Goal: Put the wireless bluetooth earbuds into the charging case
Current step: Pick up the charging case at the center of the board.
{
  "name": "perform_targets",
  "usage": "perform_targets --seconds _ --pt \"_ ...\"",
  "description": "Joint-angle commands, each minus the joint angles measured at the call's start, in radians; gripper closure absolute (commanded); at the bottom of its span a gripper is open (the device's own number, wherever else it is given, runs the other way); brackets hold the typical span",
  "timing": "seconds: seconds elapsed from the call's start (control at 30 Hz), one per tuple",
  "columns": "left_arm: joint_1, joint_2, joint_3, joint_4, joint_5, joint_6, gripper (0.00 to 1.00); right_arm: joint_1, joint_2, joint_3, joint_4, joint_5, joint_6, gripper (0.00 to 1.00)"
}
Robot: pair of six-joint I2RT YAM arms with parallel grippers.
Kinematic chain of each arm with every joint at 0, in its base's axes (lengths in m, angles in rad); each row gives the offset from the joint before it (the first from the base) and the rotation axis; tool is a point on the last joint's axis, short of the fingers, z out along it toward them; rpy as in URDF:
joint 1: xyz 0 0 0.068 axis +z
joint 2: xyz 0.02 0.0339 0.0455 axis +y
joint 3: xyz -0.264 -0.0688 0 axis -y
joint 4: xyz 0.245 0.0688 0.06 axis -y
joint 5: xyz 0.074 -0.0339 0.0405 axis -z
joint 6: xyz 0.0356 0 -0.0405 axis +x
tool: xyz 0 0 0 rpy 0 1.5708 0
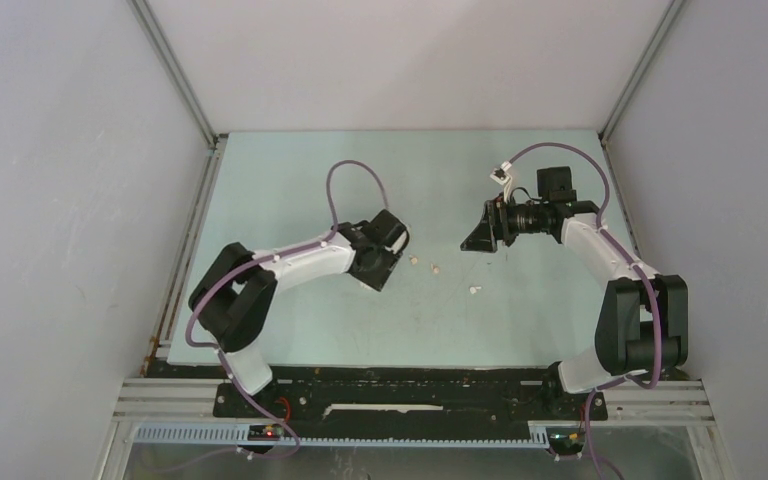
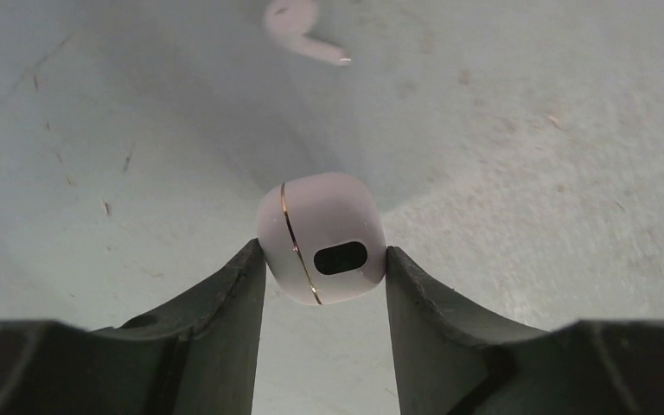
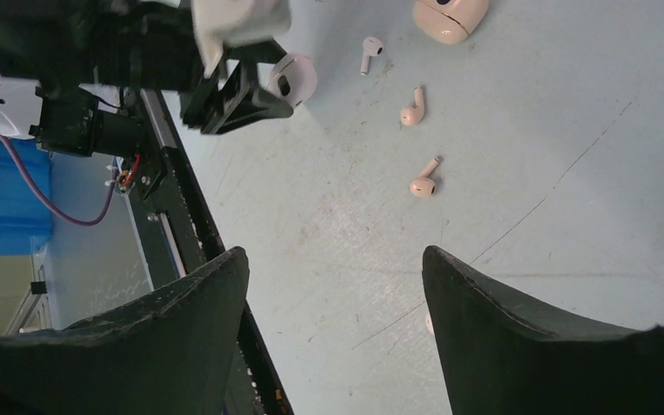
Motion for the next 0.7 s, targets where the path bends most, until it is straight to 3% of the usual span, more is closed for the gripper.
perform_targets --seconds 0.0,0.1,0.27,0.67 --pt "-0.117 -0.115 0.014 0.071 -0.097 0.247 0.64 0.005 0.011 0.03 0.006 -0.027 0.026 0.24" --pt "-0.184 -0.2 -0.055 0.169 -0.118 0.362 0.65 0.021 0.045 0.031 0.013 -0.045 0.069 0.26" --pt "-0.216 -0.318 -0.144 0.316 -0.065 0.409 0.66 0.078 0.102 0.032 0.037 -0.071 0.143 0.32" --pt "-0.273 -0.394 -0.172 0.377 0.033 0.463 0.66 0.241 0.159 0.073 0.012 -0.107 0.175 0.39"
